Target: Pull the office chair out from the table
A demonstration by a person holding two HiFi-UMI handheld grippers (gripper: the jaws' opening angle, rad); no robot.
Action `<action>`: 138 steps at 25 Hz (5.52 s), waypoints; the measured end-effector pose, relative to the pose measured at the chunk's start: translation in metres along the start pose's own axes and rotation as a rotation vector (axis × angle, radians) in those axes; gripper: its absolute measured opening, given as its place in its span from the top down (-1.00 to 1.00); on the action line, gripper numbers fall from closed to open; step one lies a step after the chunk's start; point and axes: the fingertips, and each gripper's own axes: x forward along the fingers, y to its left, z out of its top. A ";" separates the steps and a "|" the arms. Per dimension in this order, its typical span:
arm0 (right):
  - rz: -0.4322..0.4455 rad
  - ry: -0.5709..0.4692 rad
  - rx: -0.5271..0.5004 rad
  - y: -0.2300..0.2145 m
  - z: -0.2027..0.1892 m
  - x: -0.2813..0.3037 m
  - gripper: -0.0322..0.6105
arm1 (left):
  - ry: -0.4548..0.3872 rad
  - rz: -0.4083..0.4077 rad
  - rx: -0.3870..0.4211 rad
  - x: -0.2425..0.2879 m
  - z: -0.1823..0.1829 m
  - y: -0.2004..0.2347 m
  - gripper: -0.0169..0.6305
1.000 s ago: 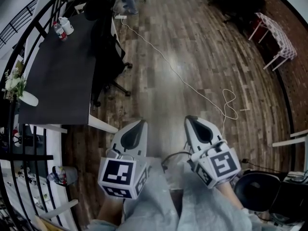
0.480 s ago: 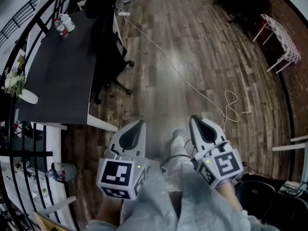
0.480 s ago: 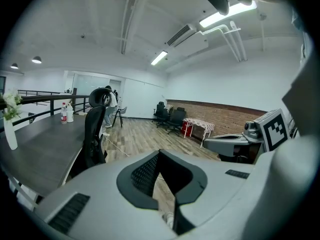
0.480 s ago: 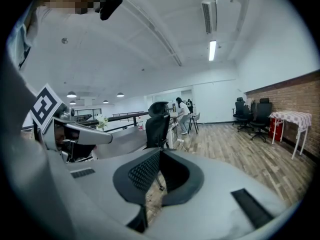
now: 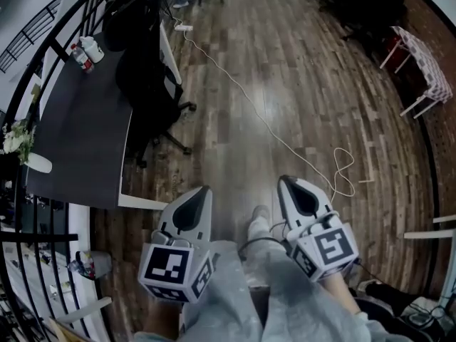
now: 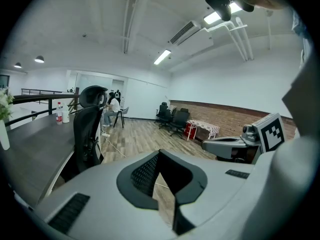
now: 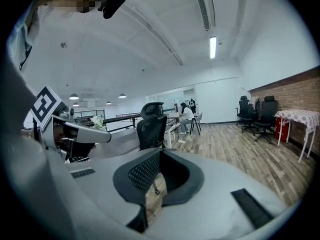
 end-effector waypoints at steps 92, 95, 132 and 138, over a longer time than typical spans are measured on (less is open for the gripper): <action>0.899 -0.064 -0.498 -0.131 0.244 0.620 0.89 | -0.270 1.034 -0.234 0.297 0.231 0.295 0.91; 0.938 -0.104 -0.578 -0.112 0.252 0.649 0.89 | -0.243 1.118 -0.222 0.290 0.227 0.312 0.91; 1.125 -0.503 -1.780 0.025 0.209 0.816 0.09 | 1.139 1.495 0.377 0.221 0.103 0.461 0.20; 1.090 -0.555 -1.820 0.029 0.217 0.814 0.30 | 1.139 1.529 0.395 0.222 0.105 0.459 0.32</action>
